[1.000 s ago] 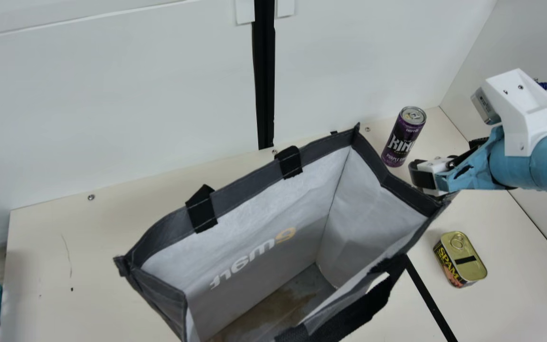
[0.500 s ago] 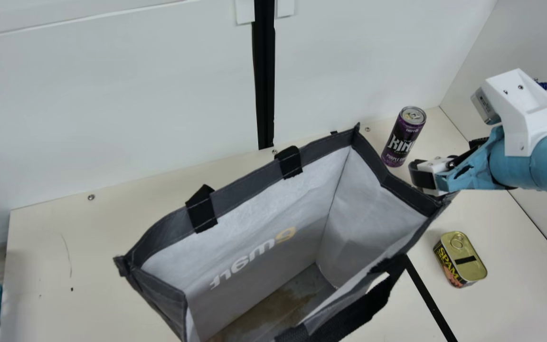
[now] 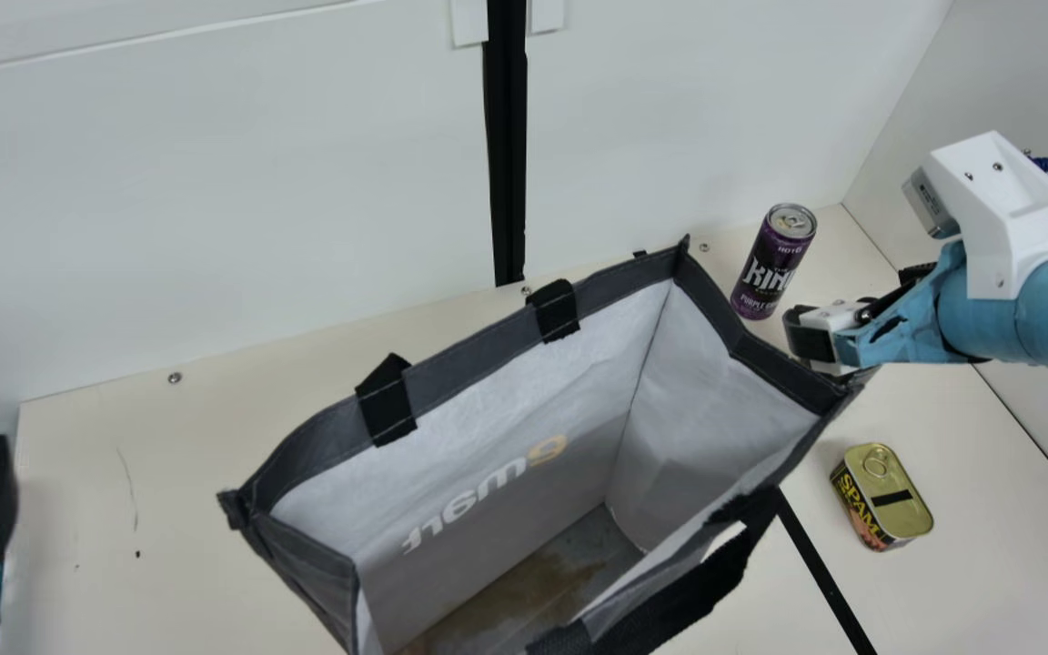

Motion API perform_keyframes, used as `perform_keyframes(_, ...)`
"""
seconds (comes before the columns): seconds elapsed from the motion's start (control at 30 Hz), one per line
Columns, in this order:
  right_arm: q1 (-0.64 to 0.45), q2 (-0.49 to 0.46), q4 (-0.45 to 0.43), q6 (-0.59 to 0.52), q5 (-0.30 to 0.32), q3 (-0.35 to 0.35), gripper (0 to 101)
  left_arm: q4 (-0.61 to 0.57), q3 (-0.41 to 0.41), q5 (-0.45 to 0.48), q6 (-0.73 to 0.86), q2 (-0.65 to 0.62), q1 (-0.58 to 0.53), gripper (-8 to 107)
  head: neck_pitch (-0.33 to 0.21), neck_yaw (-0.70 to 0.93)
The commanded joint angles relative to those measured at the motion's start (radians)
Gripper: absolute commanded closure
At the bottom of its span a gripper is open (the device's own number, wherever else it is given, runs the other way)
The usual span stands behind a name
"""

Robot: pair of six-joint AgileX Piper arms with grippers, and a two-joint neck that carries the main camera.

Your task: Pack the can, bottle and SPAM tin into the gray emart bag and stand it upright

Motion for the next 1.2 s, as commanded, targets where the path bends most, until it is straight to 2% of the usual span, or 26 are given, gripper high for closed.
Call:
perform_keyframes(0.0, 0.0, 0.0, 0.0, 0.0, 0.0, 0.0, 6, 0.007, -0.015, -0.001, -0.003, 0.011, -0.032, 9, -0.023, -0.001)
perform_keyframes(0.77, 0.0, 0.0, 0.0, 0.0, 0.0, 0.0, 6, 0.098, -0.104, -0.049, -0.036, 0.143, -0.296, 9, -0.023, -0.001)
perform_keyframes(1.17, 0.0, 0.0, 0.0, 0.0, 0.0, 0.0, 6, 0.121, -0.214, -0.025, -0.06, 0.261, -0.403, 9, -0.023, -0.001)
